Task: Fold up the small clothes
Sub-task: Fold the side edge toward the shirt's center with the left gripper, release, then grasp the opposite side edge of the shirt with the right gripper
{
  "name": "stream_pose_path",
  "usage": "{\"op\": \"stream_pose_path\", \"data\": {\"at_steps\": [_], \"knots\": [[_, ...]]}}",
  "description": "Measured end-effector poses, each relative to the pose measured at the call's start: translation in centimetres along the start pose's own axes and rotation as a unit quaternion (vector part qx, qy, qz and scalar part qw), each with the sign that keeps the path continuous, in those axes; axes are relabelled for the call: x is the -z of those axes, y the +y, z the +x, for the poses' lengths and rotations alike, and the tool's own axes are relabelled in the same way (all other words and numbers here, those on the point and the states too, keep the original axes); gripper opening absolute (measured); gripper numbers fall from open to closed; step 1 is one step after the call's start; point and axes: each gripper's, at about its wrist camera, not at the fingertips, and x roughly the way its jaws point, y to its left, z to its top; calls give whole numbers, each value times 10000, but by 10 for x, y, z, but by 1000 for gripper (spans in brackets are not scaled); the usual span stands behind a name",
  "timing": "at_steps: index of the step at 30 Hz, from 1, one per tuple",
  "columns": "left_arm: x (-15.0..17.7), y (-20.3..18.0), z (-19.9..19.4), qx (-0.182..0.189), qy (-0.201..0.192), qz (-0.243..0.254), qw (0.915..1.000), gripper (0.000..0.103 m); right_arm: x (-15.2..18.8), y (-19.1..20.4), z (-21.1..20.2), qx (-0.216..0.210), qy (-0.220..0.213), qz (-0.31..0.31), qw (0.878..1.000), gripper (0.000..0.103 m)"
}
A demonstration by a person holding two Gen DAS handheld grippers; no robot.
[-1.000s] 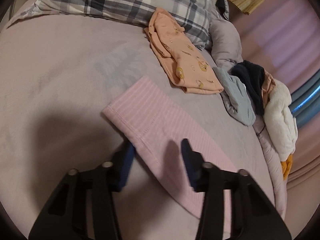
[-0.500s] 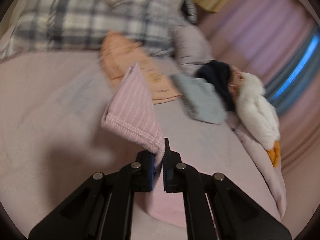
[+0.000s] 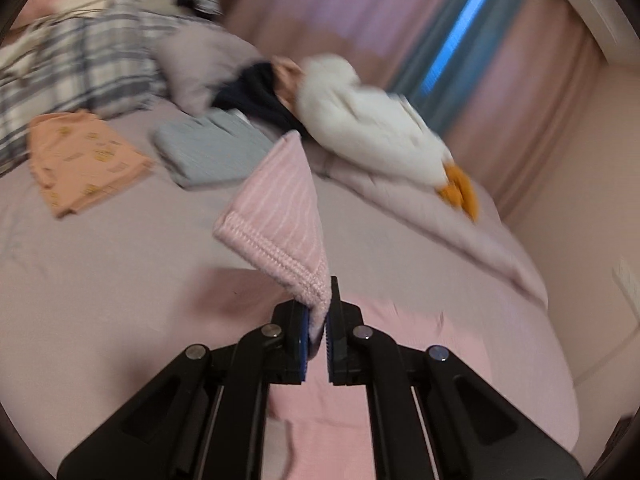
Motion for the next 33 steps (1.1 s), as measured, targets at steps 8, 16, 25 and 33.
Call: {"op": "stream_pose_path", "data": {"at_steps": [8,16,25,33], "knots": [[63,-35,51,101,1091,712,9914,6,2,-10,-4,50,-27,132,9999,93],[93,-29,76,139,1748,938,9800,17,4,-18,-2,63,30,249,9997,93],[99,-42,65,680,1845,777,9774,66,6,-24,-2,41,61,337,9994,93],[83,-29,25,596,1424,528,9866,86,4,-20,6,-59,117,294,9995,93]]}}
